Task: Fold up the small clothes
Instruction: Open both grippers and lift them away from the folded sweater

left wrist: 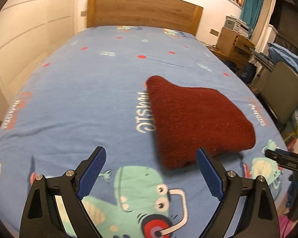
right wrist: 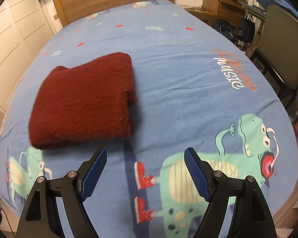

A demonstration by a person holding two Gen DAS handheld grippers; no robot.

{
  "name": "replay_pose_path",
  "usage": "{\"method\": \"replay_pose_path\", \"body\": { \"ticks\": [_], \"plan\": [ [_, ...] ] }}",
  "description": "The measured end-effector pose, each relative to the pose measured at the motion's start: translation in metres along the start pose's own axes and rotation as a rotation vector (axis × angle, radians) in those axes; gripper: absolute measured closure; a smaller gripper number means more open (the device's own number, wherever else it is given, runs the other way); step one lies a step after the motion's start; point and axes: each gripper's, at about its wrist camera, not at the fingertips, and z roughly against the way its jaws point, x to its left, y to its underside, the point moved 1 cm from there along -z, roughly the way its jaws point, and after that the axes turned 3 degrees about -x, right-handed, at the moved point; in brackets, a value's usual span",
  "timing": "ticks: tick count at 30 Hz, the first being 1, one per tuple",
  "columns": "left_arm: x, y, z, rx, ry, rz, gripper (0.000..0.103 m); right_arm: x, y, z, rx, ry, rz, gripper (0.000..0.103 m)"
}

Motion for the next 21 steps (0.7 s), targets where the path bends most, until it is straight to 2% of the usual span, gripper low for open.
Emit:
{"method": "replay_pose_path", "body": {
  "ticks": [11,21],
  "plan": [
    [-0.004,0.026,0.064,-0.1,-0.13,-0.027,0.013,0.061,0.045,0.08,-0.157,-0.05,0.067,0.022],
    [-0.034,0.052,0.105,-0.148,-0.177,-0.087,0.003,0.063,0.067,0.139,-0.303,-0.03,0.09,0.018]
  ]
}}
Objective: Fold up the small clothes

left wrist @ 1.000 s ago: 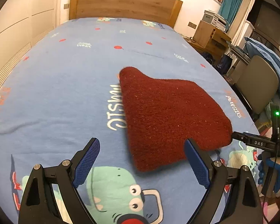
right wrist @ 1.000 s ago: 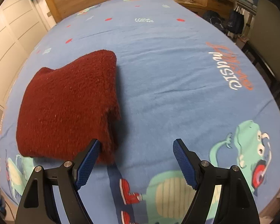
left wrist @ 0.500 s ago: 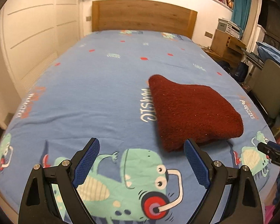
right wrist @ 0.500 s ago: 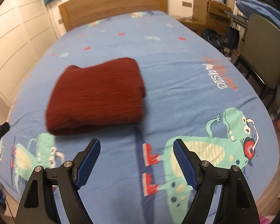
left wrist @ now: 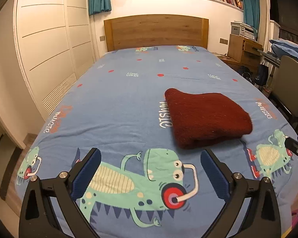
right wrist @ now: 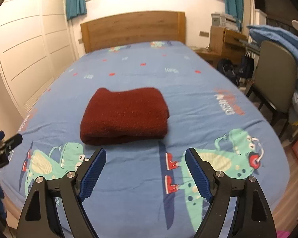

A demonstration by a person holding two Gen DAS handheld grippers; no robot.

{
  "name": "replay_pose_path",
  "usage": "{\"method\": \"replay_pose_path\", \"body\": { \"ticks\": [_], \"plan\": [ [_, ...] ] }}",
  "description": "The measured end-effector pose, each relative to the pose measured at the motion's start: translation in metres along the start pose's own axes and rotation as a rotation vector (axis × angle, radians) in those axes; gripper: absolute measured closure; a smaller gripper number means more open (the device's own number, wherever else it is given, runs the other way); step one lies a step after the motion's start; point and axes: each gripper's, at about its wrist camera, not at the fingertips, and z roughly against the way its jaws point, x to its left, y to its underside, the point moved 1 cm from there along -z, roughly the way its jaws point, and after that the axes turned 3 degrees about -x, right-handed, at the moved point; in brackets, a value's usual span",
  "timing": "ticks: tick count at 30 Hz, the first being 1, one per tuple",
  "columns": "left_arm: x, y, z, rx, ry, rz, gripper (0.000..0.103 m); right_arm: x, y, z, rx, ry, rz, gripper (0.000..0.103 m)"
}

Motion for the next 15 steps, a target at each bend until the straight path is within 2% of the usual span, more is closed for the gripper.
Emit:
{"method": "replay_pose_path", "body": {
  "ticks": [9,15],
  "plan": [
    [-0.023,0.001,0.047,-0.067,0.001,-0.009,0.001,-0.007,0.004,0.044,-0.064,-0.041,0.003,0.002],
    [-0.026,0.008,0.066,-0.079,-0.002,-0.001,0.001,-0.009,0.016,0.065,-0.068,-0.068,0.016,0.001]
  ]
}}
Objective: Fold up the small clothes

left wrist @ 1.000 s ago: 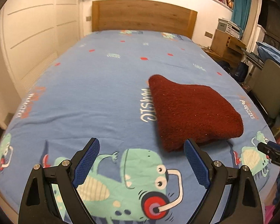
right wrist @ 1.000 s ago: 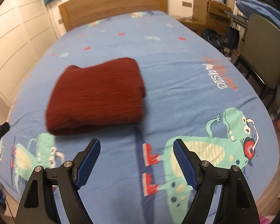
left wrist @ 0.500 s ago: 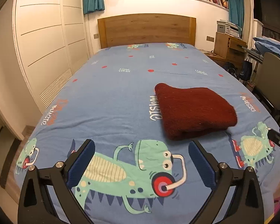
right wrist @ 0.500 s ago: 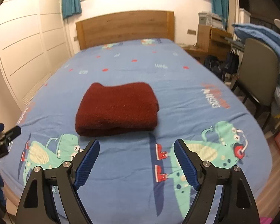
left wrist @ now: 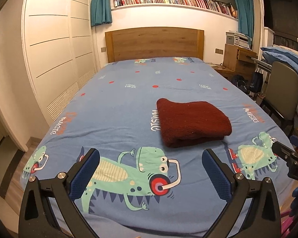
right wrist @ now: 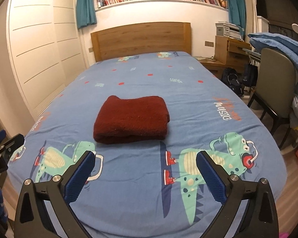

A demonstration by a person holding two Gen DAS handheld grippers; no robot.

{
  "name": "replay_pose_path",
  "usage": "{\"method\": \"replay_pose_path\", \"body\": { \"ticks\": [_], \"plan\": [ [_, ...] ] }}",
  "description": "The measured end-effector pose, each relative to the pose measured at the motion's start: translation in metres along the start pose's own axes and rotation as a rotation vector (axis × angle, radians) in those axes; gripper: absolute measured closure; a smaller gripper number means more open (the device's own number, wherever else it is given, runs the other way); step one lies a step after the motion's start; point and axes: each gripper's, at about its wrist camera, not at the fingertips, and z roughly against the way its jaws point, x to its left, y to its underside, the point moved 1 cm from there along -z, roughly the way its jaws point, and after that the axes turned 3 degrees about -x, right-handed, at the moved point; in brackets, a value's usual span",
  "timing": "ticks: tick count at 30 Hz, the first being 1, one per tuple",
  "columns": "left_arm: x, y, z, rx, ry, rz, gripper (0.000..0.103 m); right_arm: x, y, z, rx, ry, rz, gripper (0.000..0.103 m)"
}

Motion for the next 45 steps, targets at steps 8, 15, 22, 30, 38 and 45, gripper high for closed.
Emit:
{"method": "replay_pose_path", "body": {
  "ticks": [8,15,22,30,38,45],
  "plan": [
    [-0.016,0.007,0.018,-0.032,-0.063,-0.05,0.001,-0.01,0.01,0.022,-0.007,-0.033,0.014,0.001],
    [-0.028,0.006,0.026,-0.042,-0.057,-0.08,0.001,-0.024,0.01,0.035,-0.032,-0.028,0.003,0.001],
    [-0.031,-0.005,0.039,-0.068,-0.032,-0.046,0.001,-0.037,0.003,0.043,-0.061,-0.01,-0.007,0.001],
    [-0.037,-0.006,0.04,-0.063,0.001,-0.021,0.001,-0.046,0.004,0.042,-0.048,0.007,-0.01,0.001],
    [-0.047,0.003,0.036,-0.029,0.003,-0.035,0.001,-0.053,0.011,0.04,-0.019,0.025,-0.016,0.001],
    [-0.039,0.005,0.033,-0.022,-0.031,-0.022,0.001,-0.058,0.015,0.039,-0.003,0.036,-0.013,0.001]
  ]
}}
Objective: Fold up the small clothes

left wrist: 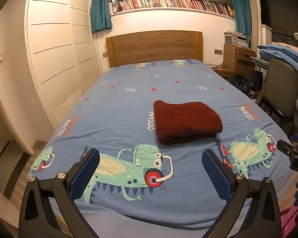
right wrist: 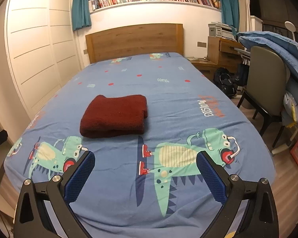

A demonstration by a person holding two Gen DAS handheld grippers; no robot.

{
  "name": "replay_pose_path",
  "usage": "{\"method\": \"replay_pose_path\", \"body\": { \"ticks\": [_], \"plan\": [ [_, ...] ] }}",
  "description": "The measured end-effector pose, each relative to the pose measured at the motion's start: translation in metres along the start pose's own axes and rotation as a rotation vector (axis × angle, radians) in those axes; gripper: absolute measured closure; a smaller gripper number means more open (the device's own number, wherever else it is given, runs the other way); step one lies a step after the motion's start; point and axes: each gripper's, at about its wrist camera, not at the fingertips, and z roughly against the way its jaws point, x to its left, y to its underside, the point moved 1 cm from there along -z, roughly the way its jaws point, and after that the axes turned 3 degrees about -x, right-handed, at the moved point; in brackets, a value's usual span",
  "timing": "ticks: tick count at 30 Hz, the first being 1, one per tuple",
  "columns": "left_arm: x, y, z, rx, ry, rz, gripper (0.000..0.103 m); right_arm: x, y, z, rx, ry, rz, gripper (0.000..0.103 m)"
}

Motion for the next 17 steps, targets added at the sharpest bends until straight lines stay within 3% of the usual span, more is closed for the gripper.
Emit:
{"method": "replay_pose_path", "body": {
  "ticks": [17],
  "plan": [
    [0.013,0.003,-0.008,0.01,-0.013,0.021,0.001,-0.003,-0.001,-0.007,0.018,0.02,0.005,0.001]
  ]
}}
